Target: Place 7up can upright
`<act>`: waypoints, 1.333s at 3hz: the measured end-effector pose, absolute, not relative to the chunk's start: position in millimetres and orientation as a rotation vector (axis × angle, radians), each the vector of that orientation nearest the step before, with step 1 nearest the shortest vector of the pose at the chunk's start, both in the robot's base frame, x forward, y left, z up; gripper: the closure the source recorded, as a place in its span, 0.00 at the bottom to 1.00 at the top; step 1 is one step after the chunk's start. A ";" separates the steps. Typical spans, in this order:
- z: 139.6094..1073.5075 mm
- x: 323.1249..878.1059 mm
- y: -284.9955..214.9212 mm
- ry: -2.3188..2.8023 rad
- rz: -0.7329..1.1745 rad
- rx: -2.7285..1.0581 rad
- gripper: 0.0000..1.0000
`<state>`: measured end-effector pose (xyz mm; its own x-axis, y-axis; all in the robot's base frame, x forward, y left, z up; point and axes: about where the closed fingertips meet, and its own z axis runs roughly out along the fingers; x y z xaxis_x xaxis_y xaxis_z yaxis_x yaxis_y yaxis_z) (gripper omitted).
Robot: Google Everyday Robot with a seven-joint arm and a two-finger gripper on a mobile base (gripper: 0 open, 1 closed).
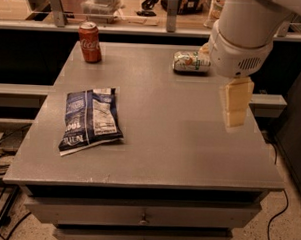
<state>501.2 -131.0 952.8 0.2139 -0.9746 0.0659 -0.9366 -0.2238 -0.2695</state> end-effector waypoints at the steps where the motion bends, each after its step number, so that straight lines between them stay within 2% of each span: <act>1: 952.8 501.2 -131.0 1.839 -0.330 -2.308 0.00; 4: 970.5 578.0 -147.6 1.847 -0.304 -2.066 0.00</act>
Offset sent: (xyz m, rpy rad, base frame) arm 0.0336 -0.0048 0.0060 0.0792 -0.0500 -0.0619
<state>578.0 -147.6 970.5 0.1262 -0.9893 -0.0728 -0.9138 -0.0874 -0.3967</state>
